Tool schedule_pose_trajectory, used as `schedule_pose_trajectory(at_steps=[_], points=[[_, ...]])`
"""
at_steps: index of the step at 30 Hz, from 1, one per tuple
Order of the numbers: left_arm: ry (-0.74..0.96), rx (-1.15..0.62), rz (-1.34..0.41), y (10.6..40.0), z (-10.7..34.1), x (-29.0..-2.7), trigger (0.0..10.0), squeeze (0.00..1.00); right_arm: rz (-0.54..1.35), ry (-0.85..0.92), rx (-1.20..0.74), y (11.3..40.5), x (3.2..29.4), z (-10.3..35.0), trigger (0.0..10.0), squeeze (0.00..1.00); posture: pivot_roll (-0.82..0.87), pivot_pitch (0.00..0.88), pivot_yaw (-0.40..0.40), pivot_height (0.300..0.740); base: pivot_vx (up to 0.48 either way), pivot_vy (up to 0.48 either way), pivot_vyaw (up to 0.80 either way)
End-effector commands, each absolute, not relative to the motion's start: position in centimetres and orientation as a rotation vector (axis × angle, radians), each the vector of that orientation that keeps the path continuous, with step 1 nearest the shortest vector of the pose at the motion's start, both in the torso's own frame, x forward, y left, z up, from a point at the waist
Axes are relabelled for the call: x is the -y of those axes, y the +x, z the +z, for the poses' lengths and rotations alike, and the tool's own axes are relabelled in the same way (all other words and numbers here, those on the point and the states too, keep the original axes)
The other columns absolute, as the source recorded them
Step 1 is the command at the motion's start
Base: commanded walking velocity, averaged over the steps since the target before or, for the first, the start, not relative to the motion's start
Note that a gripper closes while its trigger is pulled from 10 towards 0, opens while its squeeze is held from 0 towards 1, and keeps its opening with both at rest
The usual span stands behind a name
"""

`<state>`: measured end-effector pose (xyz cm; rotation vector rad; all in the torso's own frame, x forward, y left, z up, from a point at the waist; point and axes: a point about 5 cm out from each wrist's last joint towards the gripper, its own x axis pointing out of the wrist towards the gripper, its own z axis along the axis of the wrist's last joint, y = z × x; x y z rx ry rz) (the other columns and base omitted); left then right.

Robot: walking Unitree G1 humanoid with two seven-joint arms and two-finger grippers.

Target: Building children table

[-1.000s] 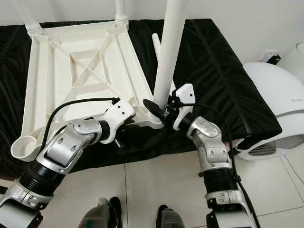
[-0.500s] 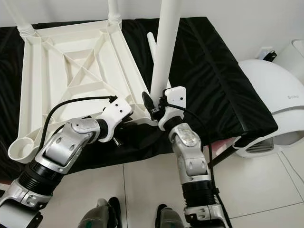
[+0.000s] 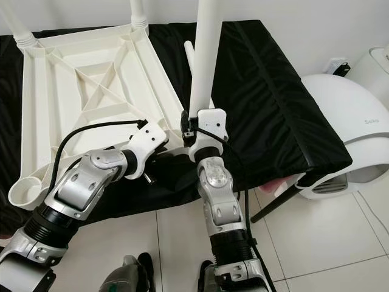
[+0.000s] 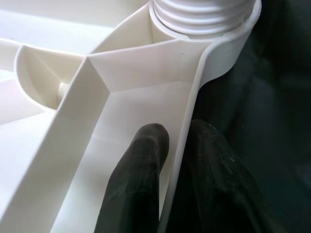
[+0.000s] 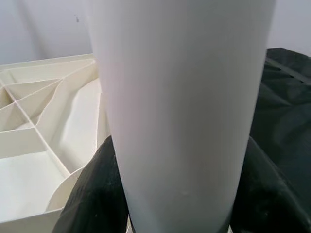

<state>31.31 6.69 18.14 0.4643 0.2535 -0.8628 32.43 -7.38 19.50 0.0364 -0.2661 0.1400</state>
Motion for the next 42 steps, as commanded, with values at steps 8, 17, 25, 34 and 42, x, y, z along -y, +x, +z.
schedule_pose_trajectory(at_steps=[8, 17, 25, 34, 42], points=[[0.441, -0.247, -0.982, 30.1, 18.0, -5.2, 10.0, 0.00, 0.078, 0.074, 0.160, 33.2, 6.9, 18.4, 10.0, 0.00, -0.02, 0.199, 0.000, 0.740, 0.000, 0.000, 0.00], [0.434, -0.237, -0.971, 30.4, 18.1, -5.4, 10.0, 0.00, 0.078, 0.116, 0.239, 32.7, 8.9, 18.6, 10.0, 1.00, -0.03, 0.196, -0.001, 0.740, 0.000, 0.000, 0.00], [0.435, -0.240, -0.963, 30.5, 18.1, -5.5, 10.0, 0.00, 0.070, 0.126, 0.280, 32.0, 10.3, 18.6, 10.0, 1.00, -0.04, 0.195, 0.001, 0.740, 0.000, 0.000, 0.00], [0.417, -0.248, -0.926, 31.1, 18.0, -6.2, 10.0, 0.09, 0.140, 0.120, 0.355, 30.0, 11.3, 18.9, 10.0, 0.00, -0.04, 0.193, 0.003, 0.740, 0.000, 0.000, 0.00], [0.390, -0.251, -0.900, 31.5, 18.3, -6.5, 10.0, 1.00, 0.217, 0.182, 0.430, 27.8, 11.7, 19.4, 10.0, 0.00, -0.04, 0.188, 0.000, 0.740, 0.000, 0.000, 0.00]])
